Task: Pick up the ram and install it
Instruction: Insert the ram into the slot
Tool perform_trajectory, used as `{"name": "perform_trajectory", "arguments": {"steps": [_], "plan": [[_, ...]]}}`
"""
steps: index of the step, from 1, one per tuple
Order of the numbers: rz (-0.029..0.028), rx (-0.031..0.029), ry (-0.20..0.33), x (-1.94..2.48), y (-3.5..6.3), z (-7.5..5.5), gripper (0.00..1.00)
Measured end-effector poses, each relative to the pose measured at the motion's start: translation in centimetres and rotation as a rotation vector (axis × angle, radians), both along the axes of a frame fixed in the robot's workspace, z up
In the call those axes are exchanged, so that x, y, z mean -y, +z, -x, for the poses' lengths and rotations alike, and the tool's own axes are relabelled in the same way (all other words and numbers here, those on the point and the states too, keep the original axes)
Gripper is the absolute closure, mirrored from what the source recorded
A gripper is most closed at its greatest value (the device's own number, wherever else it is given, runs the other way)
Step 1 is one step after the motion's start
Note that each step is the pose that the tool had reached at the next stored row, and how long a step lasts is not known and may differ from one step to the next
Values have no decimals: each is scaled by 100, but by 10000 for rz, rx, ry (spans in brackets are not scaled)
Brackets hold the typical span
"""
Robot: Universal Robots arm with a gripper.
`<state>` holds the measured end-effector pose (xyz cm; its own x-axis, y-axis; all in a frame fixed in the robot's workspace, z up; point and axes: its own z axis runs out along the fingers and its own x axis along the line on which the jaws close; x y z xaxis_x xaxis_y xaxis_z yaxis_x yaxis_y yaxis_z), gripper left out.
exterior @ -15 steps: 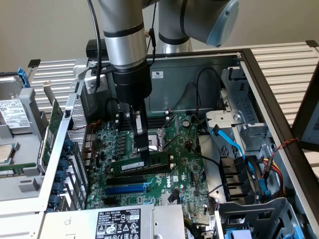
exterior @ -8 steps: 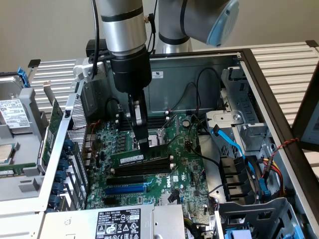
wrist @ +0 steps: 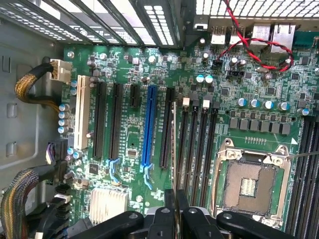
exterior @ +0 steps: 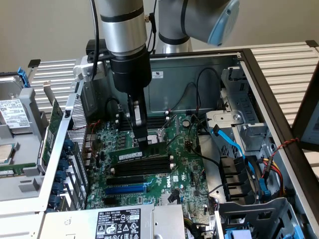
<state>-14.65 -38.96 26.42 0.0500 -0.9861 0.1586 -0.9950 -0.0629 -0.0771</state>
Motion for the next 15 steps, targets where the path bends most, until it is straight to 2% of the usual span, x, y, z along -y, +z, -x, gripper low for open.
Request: {"name": "perform_trajectory", "arguments": {"steps": [1,5,6,8,9,11,12,15], "plan": [[-10,-20,0,8,10,-4,87],[-31,-27,-1,42,11,-7,87],[-91,-32,-5,48,11,-7,87],[-269,-32,-33,51,10,-7,87],[-377,-31,-56,51,8,-7,87],[-539,-35,-111,51,6,-7,87],[-593,-42,-128,52,6,-7,87],[-644,-73,-183,56,5,-7,87]]}}
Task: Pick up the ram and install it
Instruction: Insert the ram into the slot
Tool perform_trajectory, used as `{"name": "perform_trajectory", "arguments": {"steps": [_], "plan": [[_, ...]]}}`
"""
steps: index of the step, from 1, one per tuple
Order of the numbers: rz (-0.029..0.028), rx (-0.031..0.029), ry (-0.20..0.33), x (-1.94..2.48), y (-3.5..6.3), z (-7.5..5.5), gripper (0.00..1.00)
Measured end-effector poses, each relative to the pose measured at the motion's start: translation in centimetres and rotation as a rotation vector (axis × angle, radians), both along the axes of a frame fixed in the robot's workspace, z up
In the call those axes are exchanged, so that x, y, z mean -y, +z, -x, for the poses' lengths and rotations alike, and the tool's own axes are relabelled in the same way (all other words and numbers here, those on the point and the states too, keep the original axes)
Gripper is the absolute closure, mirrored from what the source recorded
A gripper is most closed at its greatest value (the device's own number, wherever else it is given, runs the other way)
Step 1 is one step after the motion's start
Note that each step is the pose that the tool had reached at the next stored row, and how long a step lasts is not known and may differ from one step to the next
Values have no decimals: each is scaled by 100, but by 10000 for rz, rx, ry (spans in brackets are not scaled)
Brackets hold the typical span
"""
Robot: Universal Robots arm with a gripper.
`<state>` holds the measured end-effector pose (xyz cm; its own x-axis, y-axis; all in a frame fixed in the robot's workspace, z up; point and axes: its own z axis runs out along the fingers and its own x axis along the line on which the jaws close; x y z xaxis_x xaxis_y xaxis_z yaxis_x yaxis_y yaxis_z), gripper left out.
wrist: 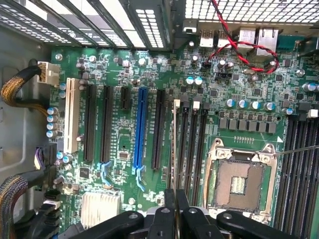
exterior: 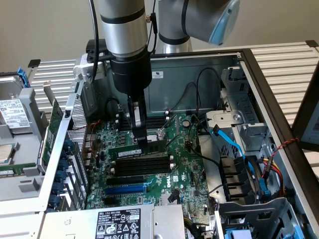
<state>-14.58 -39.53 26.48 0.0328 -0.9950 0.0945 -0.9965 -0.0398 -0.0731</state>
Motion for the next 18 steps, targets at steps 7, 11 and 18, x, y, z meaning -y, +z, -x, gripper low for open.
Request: {"name": "perform_trajectory", "arguments": {"steps": [7,11,18], "plan": [[-67,-58,-176,10,1,-1,87],[-125,-57,-221,10,0,-2,87],[-137,-57,-301,0,0,-70,87]]}}
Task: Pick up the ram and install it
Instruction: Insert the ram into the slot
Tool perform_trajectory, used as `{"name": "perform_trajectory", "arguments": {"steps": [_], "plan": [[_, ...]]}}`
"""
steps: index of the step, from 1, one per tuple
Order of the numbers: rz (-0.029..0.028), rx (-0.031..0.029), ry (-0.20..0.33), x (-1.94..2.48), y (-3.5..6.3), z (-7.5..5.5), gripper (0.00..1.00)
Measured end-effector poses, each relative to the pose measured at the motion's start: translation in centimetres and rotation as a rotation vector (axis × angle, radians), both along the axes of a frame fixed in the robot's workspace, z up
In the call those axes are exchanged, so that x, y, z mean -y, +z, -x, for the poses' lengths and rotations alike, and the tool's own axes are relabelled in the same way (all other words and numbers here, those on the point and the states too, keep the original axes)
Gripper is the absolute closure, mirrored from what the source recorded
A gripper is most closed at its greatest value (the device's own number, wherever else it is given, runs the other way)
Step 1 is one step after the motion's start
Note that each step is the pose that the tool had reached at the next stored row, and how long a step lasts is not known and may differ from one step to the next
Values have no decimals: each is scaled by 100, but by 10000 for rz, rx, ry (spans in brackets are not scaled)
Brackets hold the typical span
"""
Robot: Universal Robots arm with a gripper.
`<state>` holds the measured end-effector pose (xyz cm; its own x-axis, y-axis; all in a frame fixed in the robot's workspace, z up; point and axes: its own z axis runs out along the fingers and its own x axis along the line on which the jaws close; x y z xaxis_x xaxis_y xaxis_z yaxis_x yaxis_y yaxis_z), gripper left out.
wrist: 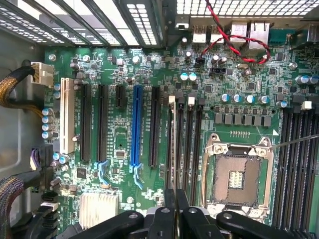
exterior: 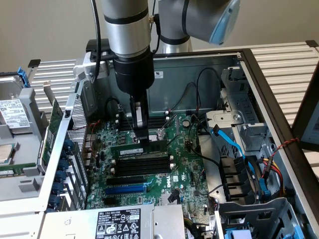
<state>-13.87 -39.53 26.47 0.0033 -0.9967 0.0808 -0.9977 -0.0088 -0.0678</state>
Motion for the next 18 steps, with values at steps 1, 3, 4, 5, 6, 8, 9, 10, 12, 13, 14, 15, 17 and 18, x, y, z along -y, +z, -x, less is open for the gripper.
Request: {"name": "perform_trajectory", "arguments": {"steps": [1,3,4,5,6,8,9,10,12,13,14,15,17,18], "plan": [[-14,0,-9,0,1,-4,87],[-143,1,-77,-1,0,-4,87],[-211,1,-115,-1,2,-5,87],[-263,-1,-150,-1,7,-5,87],[-291,-9,-180,0,10,-5,87],[-312,-56,-262,3,12,-5,87],[-311,-90,-302,6,12,-5,87],[-312,-103,-340,10,13,-5,87],[-310,-112,-426,14,13,-5,87],[-311,-112,-461,16,13,-5,87],[-311,-113,-484,19,13,-8,87],[-310,-113,-497,22,14,-14,87],[-311,-113,-502,27,13,-39,87],[-312,-112,-505,29,13,-52,87]]}}
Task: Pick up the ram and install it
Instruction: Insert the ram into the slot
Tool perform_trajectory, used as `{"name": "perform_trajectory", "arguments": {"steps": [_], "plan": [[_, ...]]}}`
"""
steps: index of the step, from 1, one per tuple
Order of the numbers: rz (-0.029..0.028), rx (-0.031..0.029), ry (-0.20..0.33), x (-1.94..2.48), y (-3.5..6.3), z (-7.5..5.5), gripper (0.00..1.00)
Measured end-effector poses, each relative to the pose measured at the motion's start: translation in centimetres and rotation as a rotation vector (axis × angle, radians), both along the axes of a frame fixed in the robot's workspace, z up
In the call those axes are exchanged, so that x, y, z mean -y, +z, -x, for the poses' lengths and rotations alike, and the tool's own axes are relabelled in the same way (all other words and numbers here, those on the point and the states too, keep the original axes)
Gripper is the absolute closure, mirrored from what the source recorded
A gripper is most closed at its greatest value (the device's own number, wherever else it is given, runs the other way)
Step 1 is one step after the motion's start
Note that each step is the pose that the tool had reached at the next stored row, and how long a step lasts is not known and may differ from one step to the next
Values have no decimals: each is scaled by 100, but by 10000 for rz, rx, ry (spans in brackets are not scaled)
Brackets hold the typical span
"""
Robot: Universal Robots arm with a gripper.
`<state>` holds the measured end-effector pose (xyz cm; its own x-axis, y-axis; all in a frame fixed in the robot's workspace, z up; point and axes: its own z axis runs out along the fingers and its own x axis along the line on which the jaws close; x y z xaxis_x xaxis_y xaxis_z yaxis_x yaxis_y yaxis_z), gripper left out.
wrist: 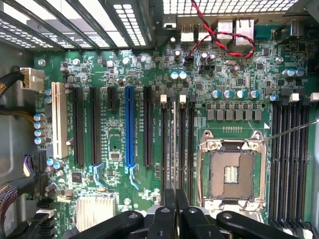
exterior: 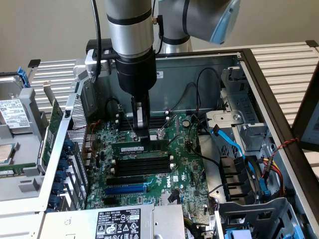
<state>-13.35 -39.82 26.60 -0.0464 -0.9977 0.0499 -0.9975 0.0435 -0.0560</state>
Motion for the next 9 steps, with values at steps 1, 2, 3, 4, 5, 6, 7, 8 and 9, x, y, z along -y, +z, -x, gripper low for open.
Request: {"name": "perform_trajectory", "arguments": {"steps": [1,2,3,4,5,6,7,8,9], "plan": [[0,-1,-3,2,0,-8,87],[-1,-1,-10,5,0,-9,87],[-11,-2,-12,8,0,-9,87],[-20,0,-12,12,0,-9,87],[-25,-1,-11,21,0,-8,87],[-28,20,-12,27,0,-6,87],[-34,54,-12,35,0,-5,87],[-44,70,-11,49,0,-5,87],[-49,85,-11,59,0,-5,87]]}}
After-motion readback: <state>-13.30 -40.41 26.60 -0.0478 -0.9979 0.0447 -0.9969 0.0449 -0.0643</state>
